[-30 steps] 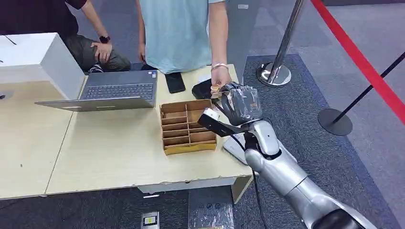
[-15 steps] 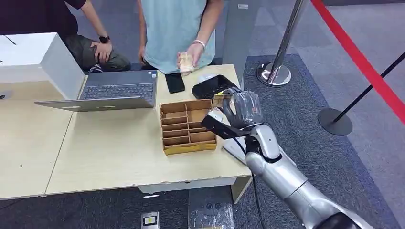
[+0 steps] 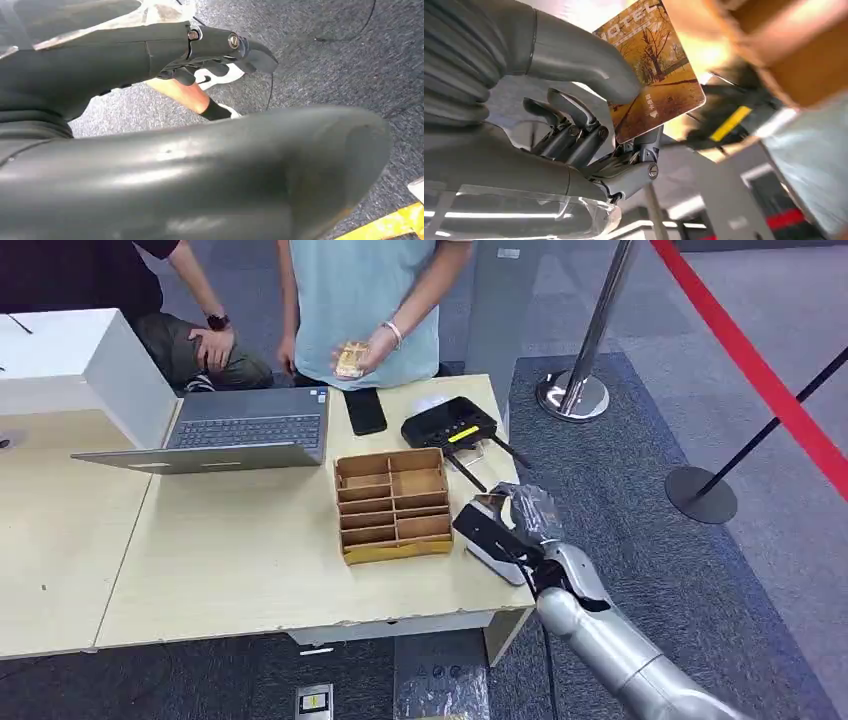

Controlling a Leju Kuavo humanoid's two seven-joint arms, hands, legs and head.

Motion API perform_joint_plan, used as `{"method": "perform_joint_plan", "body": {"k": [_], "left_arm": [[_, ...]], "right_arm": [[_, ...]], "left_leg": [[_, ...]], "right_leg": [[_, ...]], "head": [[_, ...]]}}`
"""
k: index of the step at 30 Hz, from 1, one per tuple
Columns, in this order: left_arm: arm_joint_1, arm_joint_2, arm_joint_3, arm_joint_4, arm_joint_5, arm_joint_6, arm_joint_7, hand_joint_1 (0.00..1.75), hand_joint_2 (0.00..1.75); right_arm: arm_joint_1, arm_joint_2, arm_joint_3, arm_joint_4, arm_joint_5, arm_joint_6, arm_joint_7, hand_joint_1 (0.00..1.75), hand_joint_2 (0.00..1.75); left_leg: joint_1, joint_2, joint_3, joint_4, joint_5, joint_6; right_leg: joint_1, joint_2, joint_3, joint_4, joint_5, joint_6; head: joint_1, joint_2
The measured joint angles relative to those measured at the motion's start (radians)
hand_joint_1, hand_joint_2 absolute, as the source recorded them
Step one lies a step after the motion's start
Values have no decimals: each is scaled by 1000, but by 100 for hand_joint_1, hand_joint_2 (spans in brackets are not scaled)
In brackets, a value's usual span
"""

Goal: Pass the card to the sensor for recognition and then transmit it.

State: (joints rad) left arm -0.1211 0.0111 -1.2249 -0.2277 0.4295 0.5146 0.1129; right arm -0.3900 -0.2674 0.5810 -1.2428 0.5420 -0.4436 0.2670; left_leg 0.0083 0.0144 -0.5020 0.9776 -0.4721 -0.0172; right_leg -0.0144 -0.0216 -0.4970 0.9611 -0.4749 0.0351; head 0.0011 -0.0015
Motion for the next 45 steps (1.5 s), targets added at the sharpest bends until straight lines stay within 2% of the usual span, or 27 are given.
{"method": "perform_joint_plan", "body": {"k": [8,21,28,45], "left_arm": [[0,0,0,0,0,-1,4,0,0],[0,0,0,0,-2,-2,13,0,0],[0,0,0,0,-11,-2,10,0,0],[-1,0,0,0,-23,0,-1,0,0]], "right_arm": [[29,-22,-3,58,12,-1,10,175,175],[25,-16,1,144,61,-14,13,175,175],[-4,-6,17,192,116,2,13,175,175],[-103,19,32,210,112,7,0,175,175]], "left_leg": [[0,0,0,0,0,0],[0,0,1,0,0,0],[0,0,2,0,0,0],[0,0,2,0,0,0]], "right_leg": [[0,0,0,0,0,0],[0,0,2,0,0,0],[0,0,3,0,0,0],[0,0,3,0,0,0]], "head": [[0,0],[0,0],[0,0],[0,0]]}}
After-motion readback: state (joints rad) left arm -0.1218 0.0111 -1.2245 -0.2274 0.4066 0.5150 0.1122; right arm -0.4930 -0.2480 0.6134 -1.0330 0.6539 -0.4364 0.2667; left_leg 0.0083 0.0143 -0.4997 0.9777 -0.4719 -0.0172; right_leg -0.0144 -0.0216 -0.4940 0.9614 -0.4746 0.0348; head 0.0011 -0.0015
